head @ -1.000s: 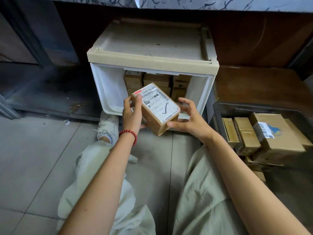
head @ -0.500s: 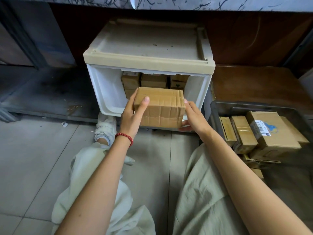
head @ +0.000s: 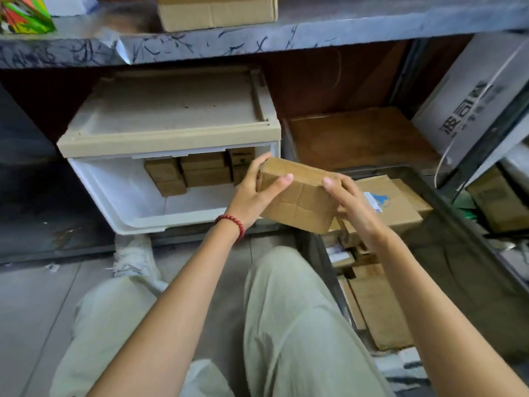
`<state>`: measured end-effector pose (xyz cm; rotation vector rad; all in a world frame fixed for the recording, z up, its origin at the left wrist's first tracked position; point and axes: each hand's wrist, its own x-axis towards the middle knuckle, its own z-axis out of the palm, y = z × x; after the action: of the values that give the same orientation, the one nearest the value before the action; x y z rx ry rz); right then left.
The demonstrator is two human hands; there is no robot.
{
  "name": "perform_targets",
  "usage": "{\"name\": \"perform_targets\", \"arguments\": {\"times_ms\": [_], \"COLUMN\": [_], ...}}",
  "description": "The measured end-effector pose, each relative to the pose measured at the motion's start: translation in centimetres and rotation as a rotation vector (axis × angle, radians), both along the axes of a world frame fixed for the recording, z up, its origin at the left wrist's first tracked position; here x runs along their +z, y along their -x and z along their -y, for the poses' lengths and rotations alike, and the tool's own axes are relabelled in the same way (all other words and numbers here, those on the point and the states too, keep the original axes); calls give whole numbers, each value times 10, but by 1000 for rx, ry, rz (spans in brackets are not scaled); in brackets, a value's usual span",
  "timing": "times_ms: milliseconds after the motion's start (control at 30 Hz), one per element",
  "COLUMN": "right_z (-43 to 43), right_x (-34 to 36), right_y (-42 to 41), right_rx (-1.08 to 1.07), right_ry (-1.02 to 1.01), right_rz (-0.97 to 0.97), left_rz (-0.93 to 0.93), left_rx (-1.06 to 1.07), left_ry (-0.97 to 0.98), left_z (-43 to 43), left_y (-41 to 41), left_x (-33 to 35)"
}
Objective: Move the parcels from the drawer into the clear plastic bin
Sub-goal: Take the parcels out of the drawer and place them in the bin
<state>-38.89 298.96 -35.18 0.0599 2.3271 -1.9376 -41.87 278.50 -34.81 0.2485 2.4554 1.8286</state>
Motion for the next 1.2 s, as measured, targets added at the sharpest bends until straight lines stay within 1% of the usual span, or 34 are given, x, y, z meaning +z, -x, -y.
{"name": "perform_targets", "arguments": {"times_ms": [67,167,267,333,467,567,600,667,733,800,867,933,967,1067,1200], "right_z": [-32,-68,-89,-96,-107,-115,-116,-116,-112,-105,-96,-85,-80,-65,-61], "right_x": [-8,-21,-41,-55,-80,-96,-101,-112,-125,-135,-146,-161,-170,-191,-200], "right_y": [-12,-32,-49,-58,-67,-68,-68,-67,-65,-64,-63,-62,-61,-60,-60], "right_rx": [-79,-141,-120,-104,-124,-128,-123,-102,-91,-101,-145,-244,-299,-379,-286], "right_ry": [-44,-105,-109,-51,45,112,105,85,76,87,135,186,178,91,-106], "right_rz": [37,107,208,265,410,507,521,567,620,665,686,688,679,631,537], "left_rz": [13,-16,-11,-5,-52,-26,-34,-95,-231,-361,-420,-445,-457,-455,-350], "left_rx": [-115,-273,-397,-425,-461,-501,-503,-492,-481,-468,-421,-346,-304,-168,-46], "left_ry": [62,244,304,312,411,440,486,673,888,995,1010,1017,1022,999,947], "left_z": [-28,-70,-111,-133,-165,-172,-171,-168,-165,-161,-154,-143,-138,-126,-116], "left_y": [5,6,5,8,11,7,6,7,7,8,8,10,11,15,16], "left_x": [-3,-13,-30,-42,-68,-86,-92,-99,-103,-106,-110,-112,-113,-110,-106]}}
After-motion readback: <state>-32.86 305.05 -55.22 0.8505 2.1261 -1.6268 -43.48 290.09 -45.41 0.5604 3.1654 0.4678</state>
